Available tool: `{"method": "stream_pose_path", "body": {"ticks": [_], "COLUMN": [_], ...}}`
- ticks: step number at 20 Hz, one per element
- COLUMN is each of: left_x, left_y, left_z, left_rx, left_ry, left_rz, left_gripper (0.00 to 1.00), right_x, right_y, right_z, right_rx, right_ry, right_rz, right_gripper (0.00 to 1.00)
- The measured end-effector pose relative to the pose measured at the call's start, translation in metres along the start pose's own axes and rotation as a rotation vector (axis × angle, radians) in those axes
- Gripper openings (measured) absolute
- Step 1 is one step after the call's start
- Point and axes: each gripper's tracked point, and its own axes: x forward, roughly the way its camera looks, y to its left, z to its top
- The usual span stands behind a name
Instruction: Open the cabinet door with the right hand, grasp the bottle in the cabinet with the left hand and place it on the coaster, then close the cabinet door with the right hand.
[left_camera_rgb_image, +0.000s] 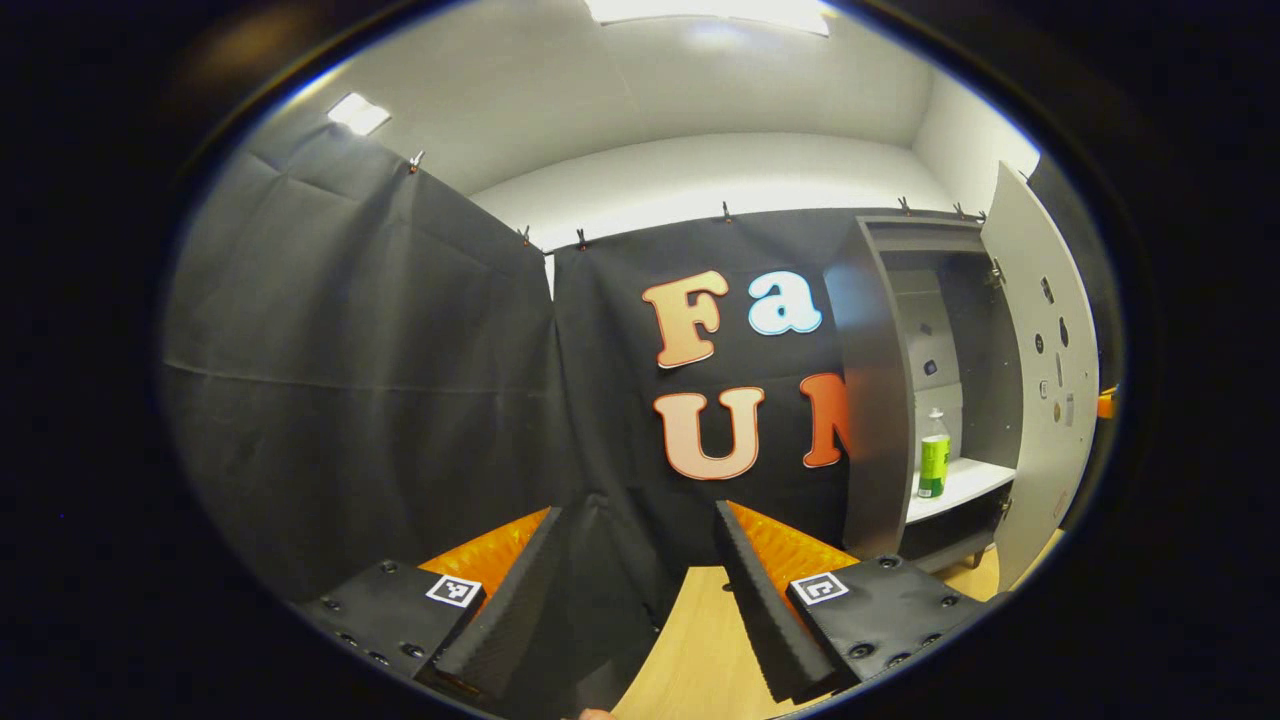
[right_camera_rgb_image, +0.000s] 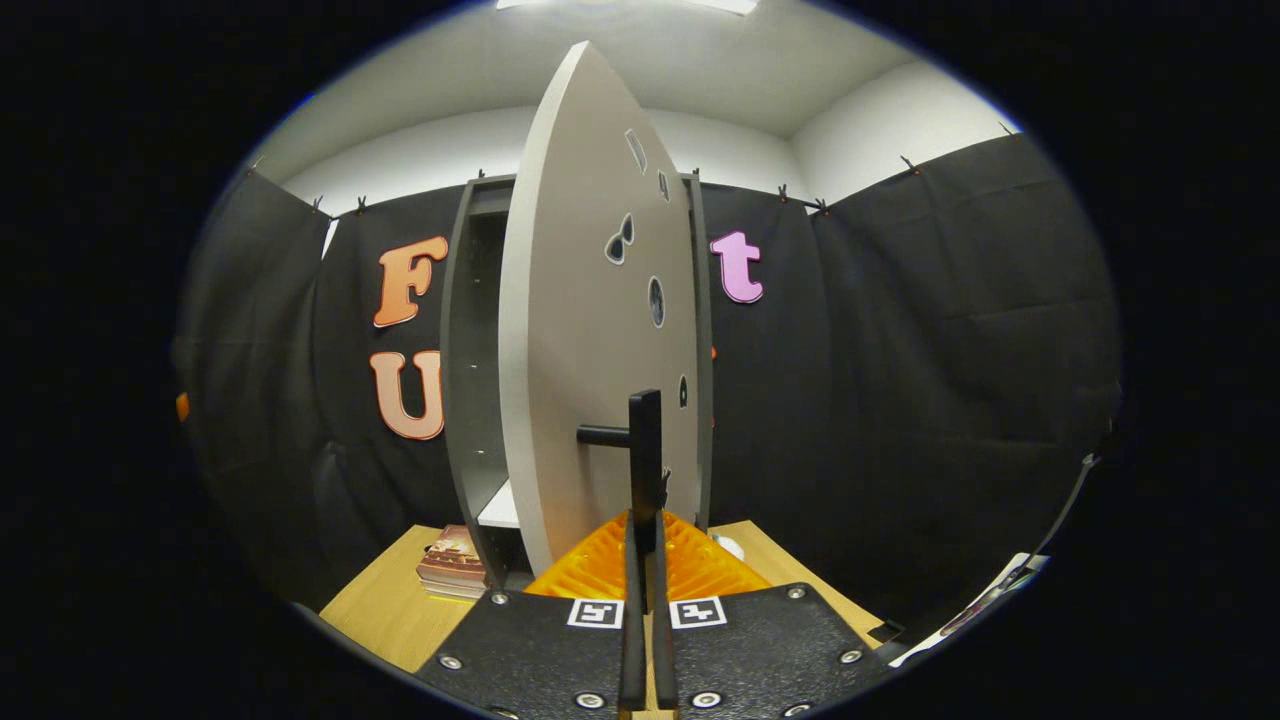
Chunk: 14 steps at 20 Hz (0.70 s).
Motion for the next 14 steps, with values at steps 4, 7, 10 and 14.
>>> {"method": "stream_pose_path", "body": {"ticks": [4,7,10,14], "left_x": [0.003,0.003,0.0,-0.006], "left_y": [-0.024,-0.042,-0.061,-0.085], "left_z": [0.003,0.007,0.015,0.024], "left_rx": [-0.008,-0.021,-0.022,-0.023], "left_ry": [0.003,0.003,-0.001,-0.005], "left_rz": [-0.024,-0.018,-0.019,-0.027], "left_gripper": [0.99,0.96,0.94,0.93], "right_x": [0.0,-0.002,-0.004,-0.001], "right_y": [-0.015,-0.027,-0.041,-0.06], "right_z": [0.0,-0.001,-0.002,-0.002], "right_rx": [-0.004,0.007,-0.01,0.005], "right_ry": [0.0,0.01,0.014,0.015], "right_rz": [-0.007,0.008,0.009,0.022], "right_gripper": [0.02,0.02,0.02,0.02]}}
